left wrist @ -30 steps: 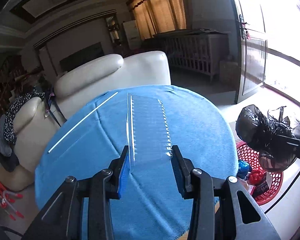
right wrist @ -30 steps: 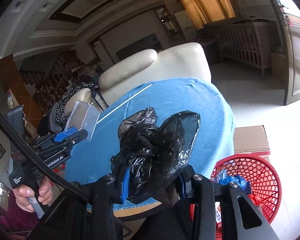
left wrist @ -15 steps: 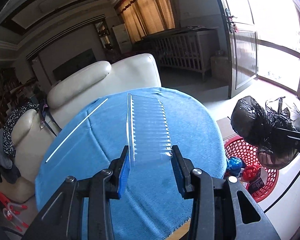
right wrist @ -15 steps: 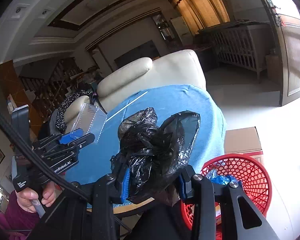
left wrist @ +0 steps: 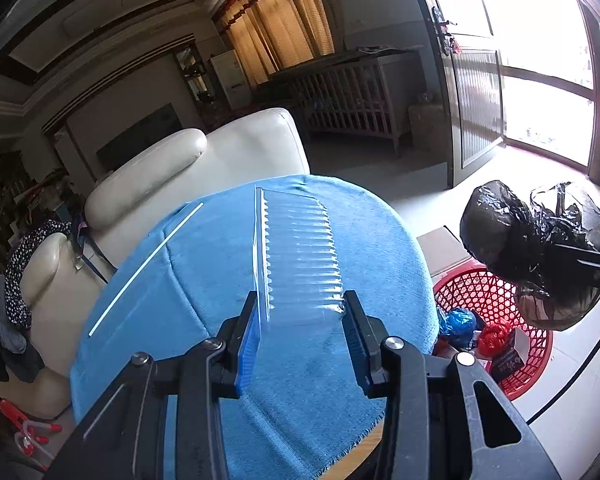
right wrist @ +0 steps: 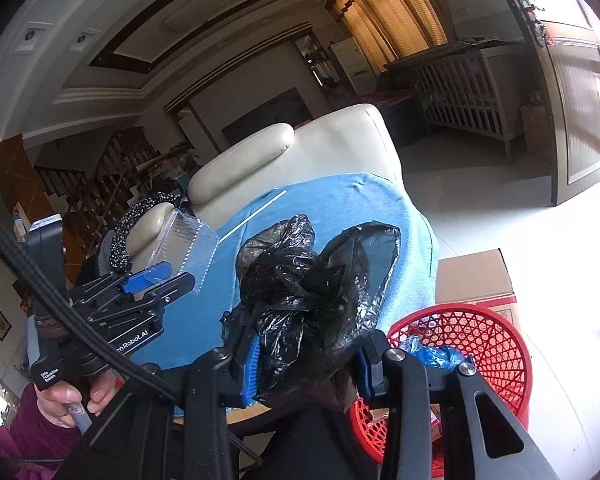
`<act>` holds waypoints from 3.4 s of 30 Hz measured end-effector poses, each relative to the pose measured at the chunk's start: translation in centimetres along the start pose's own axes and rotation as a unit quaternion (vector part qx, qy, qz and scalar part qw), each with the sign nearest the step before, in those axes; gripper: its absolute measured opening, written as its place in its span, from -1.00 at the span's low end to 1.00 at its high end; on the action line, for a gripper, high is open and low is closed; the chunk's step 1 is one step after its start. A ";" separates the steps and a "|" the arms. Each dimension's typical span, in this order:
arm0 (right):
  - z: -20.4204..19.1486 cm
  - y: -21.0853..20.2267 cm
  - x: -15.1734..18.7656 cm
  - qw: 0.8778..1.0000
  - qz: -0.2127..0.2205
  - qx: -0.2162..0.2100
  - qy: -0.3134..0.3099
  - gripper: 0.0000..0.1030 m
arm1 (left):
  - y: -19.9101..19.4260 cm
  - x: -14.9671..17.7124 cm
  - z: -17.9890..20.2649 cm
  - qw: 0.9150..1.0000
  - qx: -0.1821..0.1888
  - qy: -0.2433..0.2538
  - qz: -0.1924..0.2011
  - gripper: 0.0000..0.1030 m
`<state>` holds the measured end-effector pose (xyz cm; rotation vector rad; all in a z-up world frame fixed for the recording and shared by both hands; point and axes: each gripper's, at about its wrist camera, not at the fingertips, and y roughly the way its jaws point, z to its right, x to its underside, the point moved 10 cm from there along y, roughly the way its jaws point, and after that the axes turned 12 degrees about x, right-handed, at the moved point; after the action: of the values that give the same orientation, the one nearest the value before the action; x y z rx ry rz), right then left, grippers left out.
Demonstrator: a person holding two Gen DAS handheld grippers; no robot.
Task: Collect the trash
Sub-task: 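Carry the clear tray and black bag over the red wastebasket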
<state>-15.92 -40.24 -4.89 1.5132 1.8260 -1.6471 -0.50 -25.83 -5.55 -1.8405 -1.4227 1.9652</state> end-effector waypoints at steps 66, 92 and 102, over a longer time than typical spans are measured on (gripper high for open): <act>5.3 -1.3 0.5 0.996 0.002 0.032 0.078 -0.23 | 3.3 0.8 7.4 0.995 0.045 0.079 -0.046 -0.19; 7.0 -1.9 0.7 0.994 0.000 0.046 0.099 -0.22 | 4.1 0.7 9.2 0.993 0.058 0.091 -0.056 -0.19; 7.4 -2.0 0.9 0.993 0.000 0.047 0.104 -0.22 | 4.3 0.7 9.6 0.992 0.060 0.094 -0.058 -0.19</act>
<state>-21.08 -45.64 -6.84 1.7861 1.8726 -1.6496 -6.43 -32.96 -10.48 -1.7942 -1.2959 1.7320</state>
